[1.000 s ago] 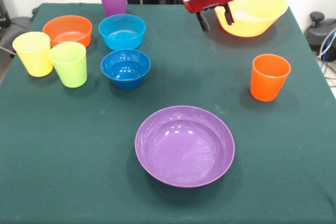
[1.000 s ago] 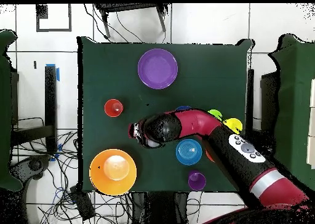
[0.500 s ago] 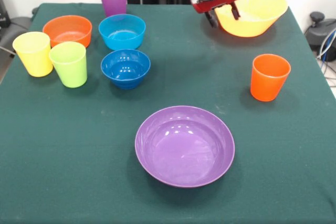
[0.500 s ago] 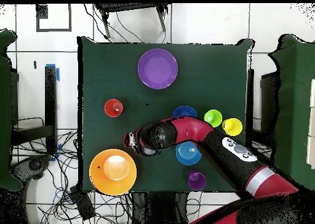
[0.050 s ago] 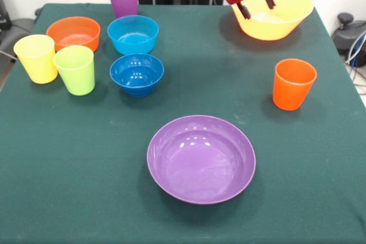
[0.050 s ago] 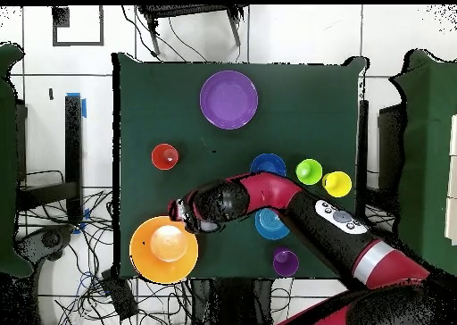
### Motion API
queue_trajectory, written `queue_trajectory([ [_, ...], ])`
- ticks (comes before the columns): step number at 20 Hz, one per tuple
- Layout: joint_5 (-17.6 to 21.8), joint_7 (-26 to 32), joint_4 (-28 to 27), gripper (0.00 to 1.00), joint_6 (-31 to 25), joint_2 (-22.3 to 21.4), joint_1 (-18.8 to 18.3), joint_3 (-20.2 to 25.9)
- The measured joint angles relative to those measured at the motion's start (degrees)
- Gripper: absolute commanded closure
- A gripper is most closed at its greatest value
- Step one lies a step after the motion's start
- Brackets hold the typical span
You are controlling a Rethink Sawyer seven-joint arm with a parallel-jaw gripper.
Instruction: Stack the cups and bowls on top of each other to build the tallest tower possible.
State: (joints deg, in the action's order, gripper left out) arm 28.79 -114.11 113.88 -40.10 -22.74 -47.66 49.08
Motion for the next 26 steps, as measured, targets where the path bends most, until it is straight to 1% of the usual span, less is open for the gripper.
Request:
queue_trajectory([
  [6,0.71,0.0,0.09,0.0,0.57,1.53,0.27,0.15],
  [11,4.36,0.0,0.07,0.0,4.81,4.15,1.18,-0.72],
  [18,8.44,0.0,0.1,0.0,10.61,5.34,2.15,-2.77],
  [26,8.96,0.0,0.1,0.0,11.92,5.38,2.14,-3.44],
])
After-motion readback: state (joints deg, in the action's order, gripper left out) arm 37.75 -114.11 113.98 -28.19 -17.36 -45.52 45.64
